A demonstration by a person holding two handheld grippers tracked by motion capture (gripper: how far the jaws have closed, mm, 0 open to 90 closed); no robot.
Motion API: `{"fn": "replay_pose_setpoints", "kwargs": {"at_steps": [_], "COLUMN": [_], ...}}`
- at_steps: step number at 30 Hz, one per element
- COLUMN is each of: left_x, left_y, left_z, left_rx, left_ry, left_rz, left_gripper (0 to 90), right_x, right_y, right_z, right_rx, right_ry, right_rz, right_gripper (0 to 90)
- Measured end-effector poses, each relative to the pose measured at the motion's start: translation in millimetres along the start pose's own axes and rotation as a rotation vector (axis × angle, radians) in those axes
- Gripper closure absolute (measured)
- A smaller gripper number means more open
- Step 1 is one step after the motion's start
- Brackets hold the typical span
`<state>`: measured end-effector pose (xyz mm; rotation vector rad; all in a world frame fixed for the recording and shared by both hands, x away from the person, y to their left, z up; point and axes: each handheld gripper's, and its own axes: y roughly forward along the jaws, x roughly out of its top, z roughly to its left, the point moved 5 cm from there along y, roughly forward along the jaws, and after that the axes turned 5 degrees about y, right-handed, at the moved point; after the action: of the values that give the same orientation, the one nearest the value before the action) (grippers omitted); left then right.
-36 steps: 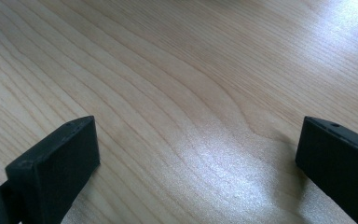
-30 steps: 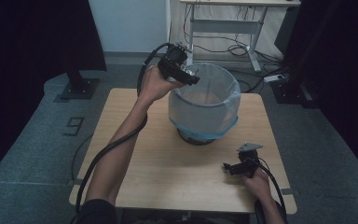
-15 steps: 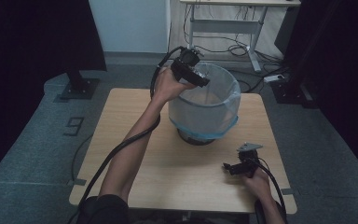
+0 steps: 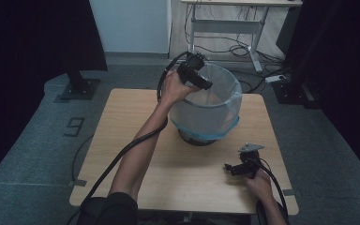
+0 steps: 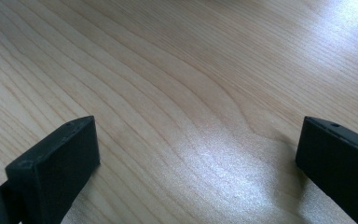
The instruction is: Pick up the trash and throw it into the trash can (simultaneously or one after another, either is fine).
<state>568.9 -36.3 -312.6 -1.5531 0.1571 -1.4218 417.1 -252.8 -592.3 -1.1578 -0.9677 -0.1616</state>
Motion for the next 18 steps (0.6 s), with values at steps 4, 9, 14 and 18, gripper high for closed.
{"fn": "replay_pose_setpoints", "kwargs": {"at_steps": [4, 9, 14, 18], "left_x": [-2.5, -2.5, -2.1, -1.2], "left_y": [6.8, 6.3, -0.2, -7.4], "left_z": [2.5, 4.5, 5.4, 4.2], "left_rx": [-0.018, -0.022, -0.043, -0.043], "left_ry": [-0.02, -0.028, -0.032, -0.022], "left_rz": [0.02, 0.024, -0.011, -0.026], "left_gripper": [11.7, 0.0, 0.0, 0.0], "right_x": [0.0, 0.0, 0.0, 0.0], "right_y": [0.0, 0.0, 0.0, 0.0], "right_z": [0.0, 0.0, 0.1, 0.1], "right_rx": [0.0, 0.0, 0.0, 0.001], "right_ry": [0.0, 0.0, -0.001, -0.001], "right_rz": [0.0, 0.0, 0.0, 0.0], "right_gripper": [0.0, 0.0, 0.0, 0.0]}}
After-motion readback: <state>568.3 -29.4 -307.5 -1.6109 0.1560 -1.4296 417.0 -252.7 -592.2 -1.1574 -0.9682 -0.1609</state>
